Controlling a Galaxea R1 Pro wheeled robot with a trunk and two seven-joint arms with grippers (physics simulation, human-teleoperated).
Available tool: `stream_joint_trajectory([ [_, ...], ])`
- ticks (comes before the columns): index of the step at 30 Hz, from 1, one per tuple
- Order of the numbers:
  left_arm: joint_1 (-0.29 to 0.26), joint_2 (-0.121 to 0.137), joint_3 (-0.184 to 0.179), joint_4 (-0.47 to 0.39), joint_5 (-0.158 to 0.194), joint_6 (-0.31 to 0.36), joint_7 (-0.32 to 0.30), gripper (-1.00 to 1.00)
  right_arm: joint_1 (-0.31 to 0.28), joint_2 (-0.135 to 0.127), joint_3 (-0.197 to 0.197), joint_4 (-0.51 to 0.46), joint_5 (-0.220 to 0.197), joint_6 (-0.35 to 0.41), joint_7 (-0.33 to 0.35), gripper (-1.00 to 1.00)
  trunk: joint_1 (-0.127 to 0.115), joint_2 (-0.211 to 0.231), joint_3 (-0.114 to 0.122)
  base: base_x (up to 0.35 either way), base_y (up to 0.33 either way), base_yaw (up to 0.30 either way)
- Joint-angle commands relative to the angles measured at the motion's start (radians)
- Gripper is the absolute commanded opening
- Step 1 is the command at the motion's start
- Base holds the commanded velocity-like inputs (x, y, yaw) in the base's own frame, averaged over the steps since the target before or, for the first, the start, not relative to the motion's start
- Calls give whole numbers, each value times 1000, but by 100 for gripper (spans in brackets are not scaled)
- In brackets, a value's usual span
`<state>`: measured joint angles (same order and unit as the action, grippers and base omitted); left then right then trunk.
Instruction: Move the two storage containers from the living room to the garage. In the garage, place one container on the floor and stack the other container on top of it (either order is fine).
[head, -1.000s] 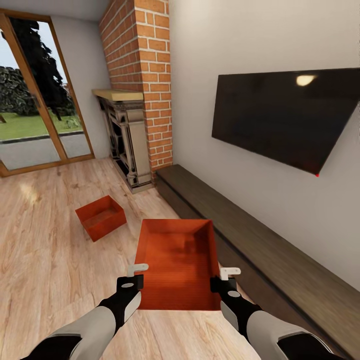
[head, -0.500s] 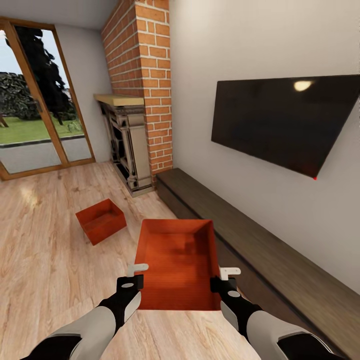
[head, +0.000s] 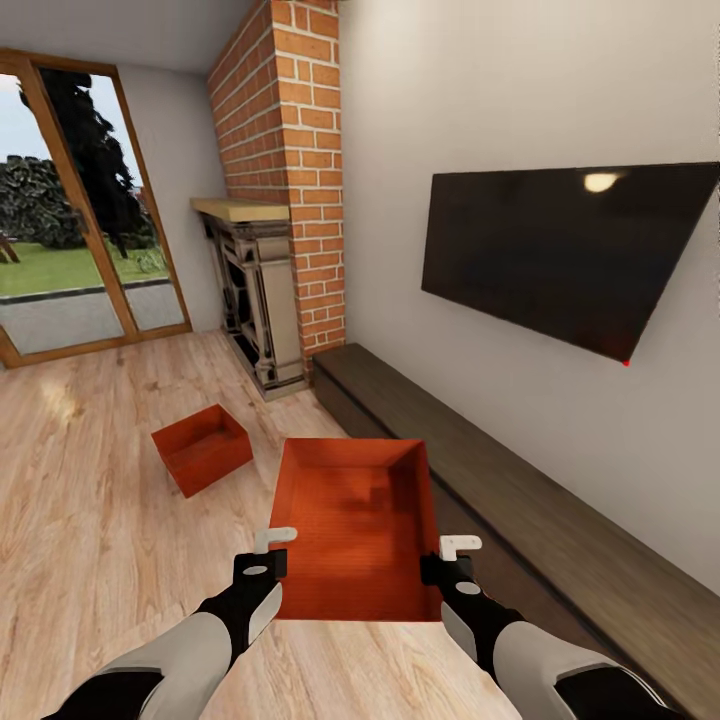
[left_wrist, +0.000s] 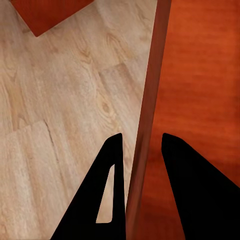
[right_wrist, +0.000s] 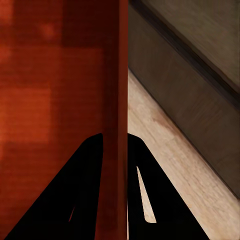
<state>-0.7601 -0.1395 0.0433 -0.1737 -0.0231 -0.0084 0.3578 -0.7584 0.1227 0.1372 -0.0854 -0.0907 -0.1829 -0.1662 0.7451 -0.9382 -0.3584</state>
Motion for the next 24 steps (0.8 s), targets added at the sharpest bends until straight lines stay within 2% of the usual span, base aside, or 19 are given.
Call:
stream_joint_trajectory([
  [1,-1,1,17,-3,-21,-1,6,-100,-1,-6,-34,3,-18,-6,-35,-100,0,-1,1,0,0,0],
  [24,-1,3,18,3,-20,-1,5,-100,-1,-6,-34,3,-18,-6,-35,-100,0,-1,38,0,0,0],
])
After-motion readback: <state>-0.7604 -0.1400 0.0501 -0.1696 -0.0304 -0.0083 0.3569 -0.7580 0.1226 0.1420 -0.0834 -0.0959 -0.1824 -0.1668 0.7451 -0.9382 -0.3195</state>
